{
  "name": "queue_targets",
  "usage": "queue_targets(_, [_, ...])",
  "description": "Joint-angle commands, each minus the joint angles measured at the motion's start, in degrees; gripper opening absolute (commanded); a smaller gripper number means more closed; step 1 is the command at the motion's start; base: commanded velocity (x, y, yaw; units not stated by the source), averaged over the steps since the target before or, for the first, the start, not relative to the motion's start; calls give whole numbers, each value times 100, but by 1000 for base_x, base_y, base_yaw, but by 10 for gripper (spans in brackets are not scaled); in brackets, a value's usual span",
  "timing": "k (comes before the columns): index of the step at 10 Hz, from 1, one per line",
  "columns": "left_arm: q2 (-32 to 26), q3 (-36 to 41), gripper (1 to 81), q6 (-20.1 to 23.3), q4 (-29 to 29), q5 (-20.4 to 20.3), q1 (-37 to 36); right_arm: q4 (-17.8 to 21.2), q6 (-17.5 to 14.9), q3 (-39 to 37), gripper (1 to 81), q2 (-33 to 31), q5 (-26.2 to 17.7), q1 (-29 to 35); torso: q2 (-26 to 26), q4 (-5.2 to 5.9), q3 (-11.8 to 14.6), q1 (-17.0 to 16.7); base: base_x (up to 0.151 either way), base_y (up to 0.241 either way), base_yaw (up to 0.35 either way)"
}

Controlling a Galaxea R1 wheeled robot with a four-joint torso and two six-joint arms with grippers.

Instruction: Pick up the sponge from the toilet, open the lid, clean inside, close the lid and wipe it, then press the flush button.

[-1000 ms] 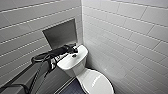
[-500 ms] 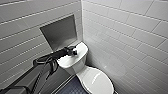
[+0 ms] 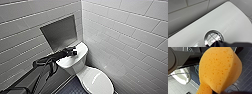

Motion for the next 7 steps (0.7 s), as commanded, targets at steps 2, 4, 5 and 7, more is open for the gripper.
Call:
queue_targets(2, [116,-170,10,-9,181,121,-348,-154,-15,80,10,-62,-405,-157,0,0,0,0,0,0,0])
queue_targets(4, [126,-215,10,-10,181,130,-366,-154,-15,80,10,-62,-397,-140,-2,0,0,-2,0,0,0])
queue_targets(5, [143,-215,10,-10,163,130,-401,-154,-15,71,10,-62,-405,-139,-2,0,0,-2,0,0,0])
queue_targets(7, [170,-144,10,-10,32,236,-883,-154,-15,26,10,-9,-405,-148,-2,0,0,-5,0,0,0])
